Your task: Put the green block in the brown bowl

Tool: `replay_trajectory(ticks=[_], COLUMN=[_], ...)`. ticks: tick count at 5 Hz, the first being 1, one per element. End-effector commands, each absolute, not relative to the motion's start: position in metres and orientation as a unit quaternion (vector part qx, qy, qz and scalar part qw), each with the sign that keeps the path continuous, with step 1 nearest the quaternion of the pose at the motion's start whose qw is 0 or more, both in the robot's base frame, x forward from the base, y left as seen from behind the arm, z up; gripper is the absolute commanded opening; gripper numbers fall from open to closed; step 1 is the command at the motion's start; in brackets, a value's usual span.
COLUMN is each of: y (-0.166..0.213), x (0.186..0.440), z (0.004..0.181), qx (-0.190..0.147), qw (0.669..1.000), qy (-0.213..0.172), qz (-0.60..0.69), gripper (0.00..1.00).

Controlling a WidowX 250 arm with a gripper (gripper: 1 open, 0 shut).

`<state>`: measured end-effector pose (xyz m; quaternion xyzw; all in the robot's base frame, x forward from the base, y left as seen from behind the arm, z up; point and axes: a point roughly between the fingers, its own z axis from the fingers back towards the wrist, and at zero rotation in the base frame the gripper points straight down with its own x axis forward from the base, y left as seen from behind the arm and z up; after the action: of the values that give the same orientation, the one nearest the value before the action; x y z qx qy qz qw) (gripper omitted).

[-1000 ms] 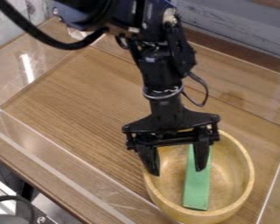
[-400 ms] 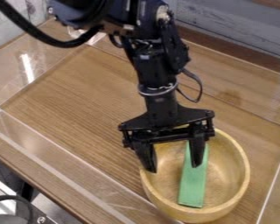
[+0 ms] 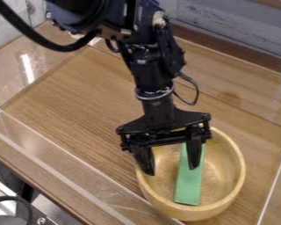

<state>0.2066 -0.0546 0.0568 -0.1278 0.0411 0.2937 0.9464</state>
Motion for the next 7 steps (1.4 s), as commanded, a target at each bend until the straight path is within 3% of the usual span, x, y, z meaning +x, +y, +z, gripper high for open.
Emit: replay_trajectory(ticks=[1,3,4,7], y=[-0.051,-0.048,-0.047,-0.045], x=[0.21,0.208,0.207,0.202], z=[0.055,0.04,0.034,0.028], qx=[-0.133,-0.132,-0.131,-0.127], qw=[0.944,0.941,0.94,0.94], qy=[0.029,0.025,0.024,0.034], qz=[0.302,0.31,0.313,0.314], gripper=[1.0,1.0,0.0,0.0])
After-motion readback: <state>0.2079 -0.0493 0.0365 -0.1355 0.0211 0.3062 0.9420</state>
